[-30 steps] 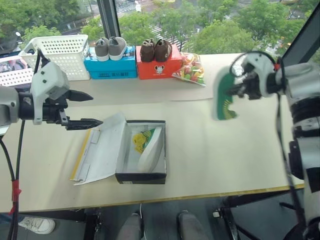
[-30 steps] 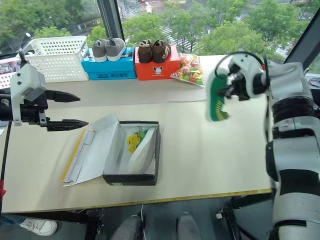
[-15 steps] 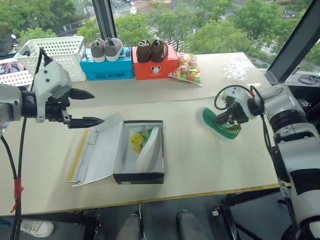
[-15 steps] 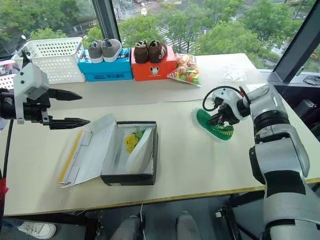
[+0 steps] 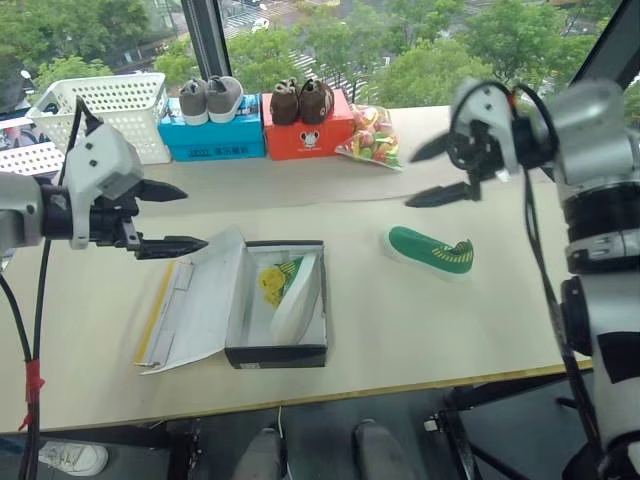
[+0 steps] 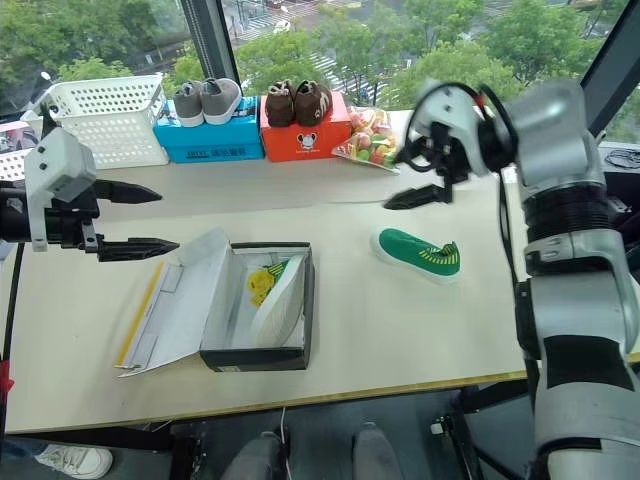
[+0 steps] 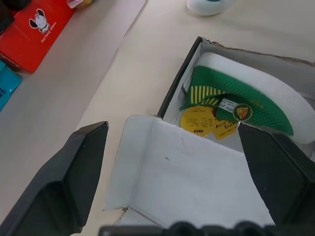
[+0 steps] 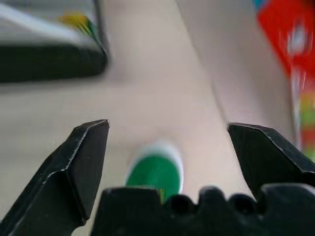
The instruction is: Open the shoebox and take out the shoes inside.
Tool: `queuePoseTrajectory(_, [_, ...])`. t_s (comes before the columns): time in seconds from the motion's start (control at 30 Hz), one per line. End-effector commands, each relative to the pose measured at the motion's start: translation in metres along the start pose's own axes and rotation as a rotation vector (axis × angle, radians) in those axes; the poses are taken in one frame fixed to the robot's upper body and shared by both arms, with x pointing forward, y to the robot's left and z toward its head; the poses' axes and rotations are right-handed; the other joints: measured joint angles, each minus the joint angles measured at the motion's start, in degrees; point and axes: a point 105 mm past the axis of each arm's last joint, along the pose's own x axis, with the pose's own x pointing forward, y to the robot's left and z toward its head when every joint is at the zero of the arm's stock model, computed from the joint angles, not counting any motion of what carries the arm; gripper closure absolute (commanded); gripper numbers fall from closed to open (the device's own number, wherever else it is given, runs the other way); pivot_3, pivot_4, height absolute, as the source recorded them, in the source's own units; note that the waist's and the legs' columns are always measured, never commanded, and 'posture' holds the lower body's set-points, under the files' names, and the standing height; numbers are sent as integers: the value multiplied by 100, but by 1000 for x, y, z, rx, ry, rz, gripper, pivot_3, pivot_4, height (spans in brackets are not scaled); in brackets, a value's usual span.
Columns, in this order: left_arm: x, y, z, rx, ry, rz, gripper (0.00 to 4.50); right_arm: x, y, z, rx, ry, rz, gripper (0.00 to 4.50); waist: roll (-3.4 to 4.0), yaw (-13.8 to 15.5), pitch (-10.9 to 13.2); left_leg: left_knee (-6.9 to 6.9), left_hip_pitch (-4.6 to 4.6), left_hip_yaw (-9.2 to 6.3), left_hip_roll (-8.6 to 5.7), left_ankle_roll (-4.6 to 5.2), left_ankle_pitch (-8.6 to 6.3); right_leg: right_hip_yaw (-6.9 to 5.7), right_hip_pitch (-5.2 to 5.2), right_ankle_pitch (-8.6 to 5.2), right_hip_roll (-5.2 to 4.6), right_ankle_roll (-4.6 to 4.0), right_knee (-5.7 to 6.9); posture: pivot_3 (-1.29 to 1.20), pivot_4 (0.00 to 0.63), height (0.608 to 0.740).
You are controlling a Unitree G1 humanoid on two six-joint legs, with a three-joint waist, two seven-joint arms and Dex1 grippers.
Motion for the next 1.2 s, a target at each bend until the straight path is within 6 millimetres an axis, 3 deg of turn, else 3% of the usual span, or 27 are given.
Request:
queuePoseTrajectory(0.03, [1, 9, 10, 52, -32, 31, 0, 49, 43, 50, -326, -19, 211, 41, -2, 8, -2, 4, 1, -1, -1, 0, 0, 0, 2, -1, 0, 2, 4, 0, 150, 740])
queuePoseTrajectory(0.17, [5, 11, 10, 57, -33, 29, 0, 81, 75, 66, -451, -72, 338, 41, -2, 46, -2, 16, 4, -1, 0, -4, 3, 0, 0, -18, 3, 35, 21, 0, 150, 740])
queuePoseTrajectory(0.37, [-1, 9, 8, 40, -23, 48, 0, 102, 108, 58, -511, -57, 528, 41, -4, 191, -2, 29, -6, -11, -5, -4, 3, -5, -1, -13, 2, 27, 20, 0, 150, 740])
queuePoseTrajectory(0.6, [-14, 6, 4, 27, 3, 87, 0, 132, 113, 42, -576, 4, 592, 41, -5, 170, -3, 31, 0, -8, 10, -5, 3, -4, -3, -15, 17, 29, 26, 0, 150, 740])
queuePoseTrajectory(0.8, [-19, 1, 0, 10, 16, 108, 0, 155, 110, 47, -621, 3, 603, 41, -5, 103, -3, 30, 2, -8, 43, -11, 2, -3, -5, 5, 54, -4, 23, 0, 150, 740])
queuePoseTrajectory(0.93, [-24, -1, -1, 4, 24, 126, 0, 170, 119, 43, -637, 6, 645, 41, -5, 77, -3, 29, 6, -9, 58, -18, -1, -3, -4, 17, 70, -24, 20, 0, 150, 740])
queuePoseTrajectory(1.07, [-26, -1, 0, 4, 26, 133, 0, 177, 121, 34, -638, 30, 654, 1084, -5, 85, -3, 28, 8, -9, 61, -22, -2, -3, -4, 16, 72, -24, 19, 0, 150, 740])
queuePoseTrajectory(1.2, [-26, -1, 0, 6, 27, 138, 0, 174, 118, 51, -725, -44, 609, 2492, -5, 80, -3, 27, 8, -9, 63, -25, -3, -3, -4, 17, 74, -24, 16, 0, 150, 740])
